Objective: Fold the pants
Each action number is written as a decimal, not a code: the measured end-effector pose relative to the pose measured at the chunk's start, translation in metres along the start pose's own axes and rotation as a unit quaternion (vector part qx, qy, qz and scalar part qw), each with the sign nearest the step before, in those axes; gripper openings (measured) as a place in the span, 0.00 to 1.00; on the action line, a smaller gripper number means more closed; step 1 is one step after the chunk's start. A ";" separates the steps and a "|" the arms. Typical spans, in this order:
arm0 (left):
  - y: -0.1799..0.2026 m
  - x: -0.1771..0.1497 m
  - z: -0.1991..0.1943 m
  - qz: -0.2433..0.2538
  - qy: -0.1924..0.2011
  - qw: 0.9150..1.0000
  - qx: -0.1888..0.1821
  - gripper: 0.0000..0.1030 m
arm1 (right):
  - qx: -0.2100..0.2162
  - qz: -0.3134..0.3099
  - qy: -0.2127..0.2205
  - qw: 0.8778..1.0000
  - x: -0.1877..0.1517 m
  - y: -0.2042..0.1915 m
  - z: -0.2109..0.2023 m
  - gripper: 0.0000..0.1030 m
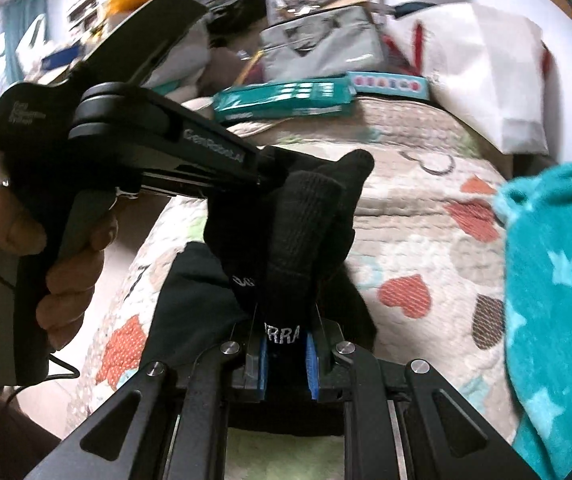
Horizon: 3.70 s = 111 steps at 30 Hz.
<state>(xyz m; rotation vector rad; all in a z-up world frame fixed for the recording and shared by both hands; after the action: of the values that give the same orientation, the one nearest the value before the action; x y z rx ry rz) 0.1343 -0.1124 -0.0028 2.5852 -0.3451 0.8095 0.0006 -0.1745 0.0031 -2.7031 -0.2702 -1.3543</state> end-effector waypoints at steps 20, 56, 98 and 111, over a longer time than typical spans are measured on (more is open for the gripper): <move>-0.125 -0.080 -0.039 -0.211 0.033 0.977 -0.030 0.46 | 0.000 -0.231 -0.059 0.971 -0.070 -0.103 0.043 0.67; -0.132 -0.175 -0.025 -0.371 -0.022 0.928 -0.032 0.40 | 0.115 0.018 -0.234 0.965 0.031 -0.101 0.156 0.58; -0.097 -0.134 -0.057 -0.149 0.078 0.960 0.225 0.49 | -0.006 0.106 -0.093 0.990 -0.030 0.058 0.054 0.77; -0.059 -0.171 -0.076 -0.102 0.106 0.953 0.265 0.50 | -0.021 0.118 -0.085 0.989 -0.041 0.061 0.024 0.78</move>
<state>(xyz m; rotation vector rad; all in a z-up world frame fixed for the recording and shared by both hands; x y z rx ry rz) -0.0188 -0.0074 -0.0646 2.9028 0.2377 1.2225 0.0081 -0.2341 -0.0451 -2.7799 0.0664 -1.0803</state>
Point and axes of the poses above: each gripper's, at about its wrist camera, not at the fingertips, and z roughly the way its jaws point, y to its right, x to its top, the point moved 6 cm from there along z, roughly the way its jaws point, and after that the axes turned 3 degrees about x, right-handed, at the moved point
